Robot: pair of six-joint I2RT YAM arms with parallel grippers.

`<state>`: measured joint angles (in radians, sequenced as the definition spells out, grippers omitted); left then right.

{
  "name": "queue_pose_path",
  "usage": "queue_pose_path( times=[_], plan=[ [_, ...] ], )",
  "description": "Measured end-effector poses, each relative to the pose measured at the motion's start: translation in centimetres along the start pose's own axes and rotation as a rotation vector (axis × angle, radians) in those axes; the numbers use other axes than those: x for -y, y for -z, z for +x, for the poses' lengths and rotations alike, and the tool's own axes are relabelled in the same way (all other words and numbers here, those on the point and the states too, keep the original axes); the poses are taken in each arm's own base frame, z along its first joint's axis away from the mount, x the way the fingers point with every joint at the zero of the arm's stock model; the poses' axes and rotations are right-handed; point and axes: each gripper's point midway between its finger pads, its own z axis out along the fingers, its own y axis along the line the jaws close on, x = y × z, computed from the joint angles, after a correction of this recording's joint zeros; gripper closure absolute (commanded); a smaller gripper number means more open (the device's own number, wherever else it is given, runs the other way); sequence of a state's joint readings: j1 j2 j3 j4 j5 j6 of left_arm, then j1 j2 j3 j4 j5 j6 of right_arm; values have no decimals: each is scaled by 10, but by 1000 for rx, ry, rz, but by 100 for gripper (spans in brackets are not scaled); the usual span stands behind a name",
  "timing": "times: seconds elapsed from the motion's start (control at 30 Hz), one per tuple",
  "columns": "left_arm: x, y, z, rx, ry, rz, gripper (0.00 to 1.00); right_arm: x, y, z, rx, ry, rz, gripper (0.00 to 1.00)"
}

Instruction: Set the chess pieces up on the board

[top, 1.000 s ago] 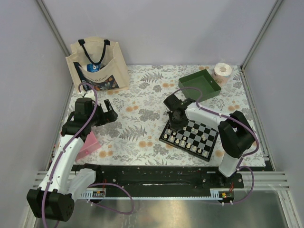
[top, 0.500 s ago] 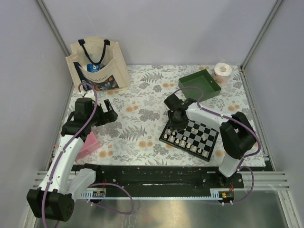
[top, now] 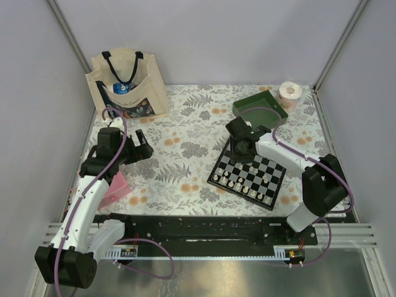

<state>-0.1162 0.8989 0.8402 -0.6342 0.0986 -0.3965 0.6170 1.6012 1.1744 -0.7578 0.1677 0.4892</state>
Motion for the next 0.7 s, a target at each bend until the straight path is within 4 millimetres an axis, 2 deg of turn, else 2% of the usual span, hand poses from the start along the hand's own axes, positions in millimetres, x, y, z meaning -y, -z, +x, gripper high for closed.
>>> queue_pose_path(
  times=[0.27,0.47,0.7],
  plan=[
    [0,0,0,0,0,-1,1,20,-14,-1,-29,-35,45,55],
    [0,0,0,0,1,-1,1,23,-29,6,-70,-32,66,59],
    [0,0,0,0,1,-1,1,24,-37,8,-81,-35,65,63]
  ],
)
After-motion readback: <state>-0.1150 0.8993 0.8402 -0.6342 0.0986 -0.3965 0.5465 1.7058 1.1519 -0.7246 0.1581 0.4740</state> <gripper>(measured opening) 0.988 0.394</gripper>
